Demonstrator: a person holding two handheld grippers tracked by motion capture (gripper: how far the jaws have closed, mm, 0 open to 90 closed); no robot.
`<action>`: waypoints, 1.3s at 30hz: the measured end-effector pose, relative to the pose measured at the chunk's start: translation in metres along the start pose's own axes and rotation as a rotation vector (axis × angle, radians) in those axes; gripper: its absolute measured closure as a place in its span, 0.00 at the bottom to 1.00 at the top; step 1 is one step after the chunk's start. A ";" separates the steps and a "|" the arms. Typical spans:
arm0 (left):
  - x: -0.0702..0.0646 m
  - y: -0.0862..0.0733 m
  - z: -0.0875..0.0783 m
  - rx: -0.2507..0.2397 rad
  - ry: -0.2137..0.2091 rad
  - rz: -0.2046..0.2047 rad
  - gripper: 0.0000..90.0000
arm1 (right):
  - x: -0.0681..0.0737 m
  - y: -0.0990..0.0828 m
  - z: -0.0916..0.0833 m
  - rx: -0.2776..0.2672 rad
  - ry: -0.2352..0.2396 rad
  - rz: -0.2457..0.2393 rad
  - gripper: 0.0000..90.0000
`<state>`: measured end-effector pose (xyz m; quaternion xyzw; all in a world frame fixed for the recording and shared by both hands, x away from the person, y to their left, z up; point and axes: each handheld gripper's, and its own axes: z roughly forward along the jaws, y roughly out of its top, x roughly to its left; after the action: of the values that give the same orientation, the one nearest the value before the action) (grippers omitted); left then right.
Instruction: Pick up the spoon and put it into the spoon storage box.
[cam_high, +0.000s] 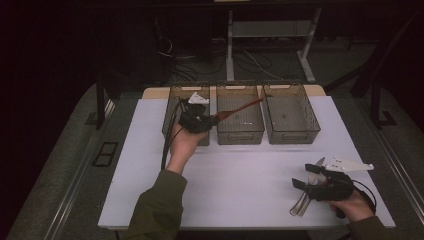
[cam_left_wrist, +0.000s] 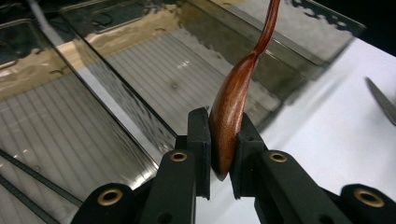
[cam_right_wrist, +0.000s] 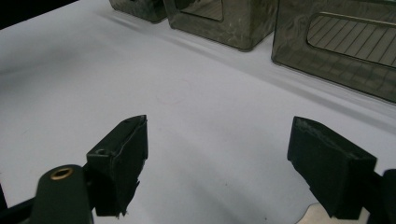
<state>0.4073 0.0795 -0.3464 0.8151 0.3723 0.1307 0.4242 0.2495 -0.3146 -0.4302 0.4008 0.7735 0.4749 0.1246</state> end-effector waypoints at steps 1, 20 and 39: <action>0.001 0.002 0.003 0.004 0.007 -0.007 0.89 | 0.000 0.000 0.000 -0.001 0.000 0.001 0.23; -0.002 0.027 0.052 0.078 0.135 -0.011 0.89 | -0.001 0.000 -0.002 -0.008 0.007 0.003 0.23; -0.008 0.019 0.072 0.146 0.180 -0.051 0.88 | -0.001 0.000 -0.002 -0.012 0.008 0.001 0.23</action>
<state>0.4496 0.0242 -0.3741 0.8189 0.4383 0.1652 0.3318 0.2489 -0.3167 -0.4289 0.3987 0.7709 0.4812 0.1237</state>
